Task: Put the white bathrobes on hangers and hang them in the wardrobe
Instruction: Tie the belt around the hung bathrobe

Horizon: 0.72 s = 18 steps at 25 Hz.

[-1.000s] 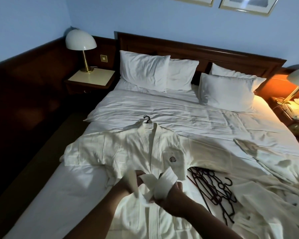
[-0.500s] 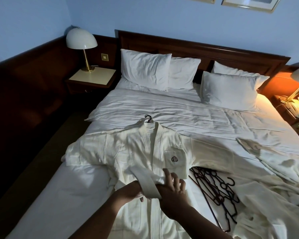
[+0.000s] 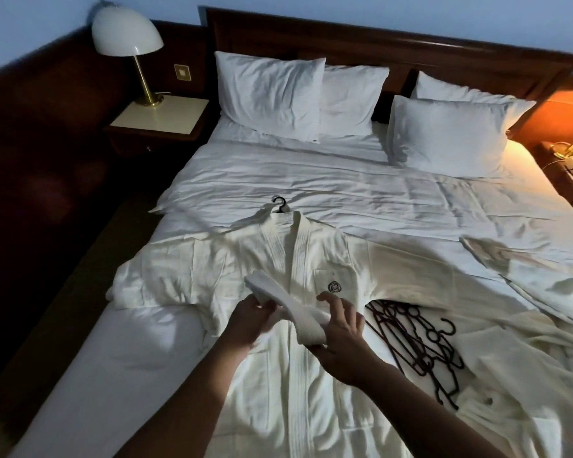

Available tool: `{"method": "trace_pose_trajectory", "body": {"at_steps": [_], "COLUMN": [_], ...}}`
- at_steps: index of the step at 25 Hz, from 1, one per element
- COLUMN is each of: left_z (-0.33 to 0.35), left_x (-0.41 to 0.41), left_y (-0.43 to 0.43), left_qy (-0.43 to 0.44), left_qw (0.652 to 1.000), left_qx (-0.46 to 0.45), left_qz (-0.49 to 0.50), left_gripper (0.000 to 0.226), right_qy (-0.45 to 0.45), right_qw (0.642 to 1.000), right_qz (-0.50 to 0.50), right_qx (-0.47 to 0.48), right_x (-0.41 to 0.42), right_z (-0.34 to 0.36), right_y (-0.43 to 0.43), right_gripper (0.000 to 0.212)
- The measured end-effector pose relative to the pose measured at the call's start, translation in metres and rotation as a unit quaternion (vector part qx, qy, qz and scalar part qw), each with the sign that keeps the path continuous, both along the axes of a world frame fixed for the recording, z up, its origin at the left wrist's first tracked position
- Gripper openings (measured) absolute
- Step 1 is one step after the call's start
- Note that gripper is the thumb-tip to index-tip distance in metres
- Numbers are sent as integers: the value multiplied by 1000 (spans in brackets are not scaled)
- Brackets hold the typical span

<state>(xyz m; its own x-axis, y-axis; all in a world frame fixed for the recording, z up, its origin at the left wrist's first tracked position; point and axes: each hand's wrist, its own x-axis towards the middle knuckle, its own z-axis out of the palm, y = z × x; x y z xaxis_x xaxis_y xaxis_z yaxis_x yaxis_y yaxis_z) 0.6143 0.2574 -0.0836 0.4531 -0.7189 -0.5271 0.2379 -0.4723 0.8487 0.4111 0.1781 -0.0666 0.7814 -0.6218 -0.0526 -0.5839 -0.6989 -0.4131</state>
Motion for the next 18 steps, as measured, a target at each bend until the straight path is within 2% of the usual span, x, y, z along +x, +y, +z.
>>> {"method": "trace_pose_trajectory", "body": {"at_steps": [1,3,4,5,6,7,8,9,10,12,13,14,15,16,18], "left_z": [-18,-72,-100,-123,-139,-151,-163,-173,-180,-198,-205,-213,-215,-214,-199], "left_x": [18,60,75,80,77,69,61,56,55,71,83,94,100,102,95], "left_y": [3,30,48,62,68,65,57,49,45,55,66,77,84,83,74], "left_qy": [-87,-214,-228,-210,-161,-81,9,79,132,181,194,202,205,202,151], "left_qw": [993,944,923,916,923,940,952,948,934,895,877,867,866,878,921], "left_qx": [73,222,275,306,310,278,218,166,128,101,100,97,89,80,66], "left_qz": [30,118,142,154,162,180,215,258,305,395,428,444,447,426,354], "left_gripper": [18,31,36,38,36,32,26,24,24,22,22,23,24,25,24], "right_qy": [29,136,161,155,116,39,-62,-168,-234,-295,-319,-318,-302,-259,-95], "right_qw": [999,987,967,922,840,735,628,545,488,409,358,335,336,369,489], "right_qz": [-12,-87,-167,-273,-386,-484,-551,-588,-619,-681,-702,-714,-709,-701,-676], "right_qx": [-7,25,102,228,363,473,546,574,569,531,527,526,542,552,543], "right_x": [-14,-59,-81,-96,-99,-94,-86,-80,-75,-82,-93,-104,-111,-111,-99], "right_z": [-15,-59,-81,-104,-120,-135,-154,-168,-176,-187,-194,-197,-202,-199,-186], "right_y": [-16,-53,-67,-76,-79,-83,-88,-93,-98,-111,-117,-119,-121,-120,-120], "right_gripper": [32,46,48,43,33,26,23,22,20,25,28,32,33,30,9]}}
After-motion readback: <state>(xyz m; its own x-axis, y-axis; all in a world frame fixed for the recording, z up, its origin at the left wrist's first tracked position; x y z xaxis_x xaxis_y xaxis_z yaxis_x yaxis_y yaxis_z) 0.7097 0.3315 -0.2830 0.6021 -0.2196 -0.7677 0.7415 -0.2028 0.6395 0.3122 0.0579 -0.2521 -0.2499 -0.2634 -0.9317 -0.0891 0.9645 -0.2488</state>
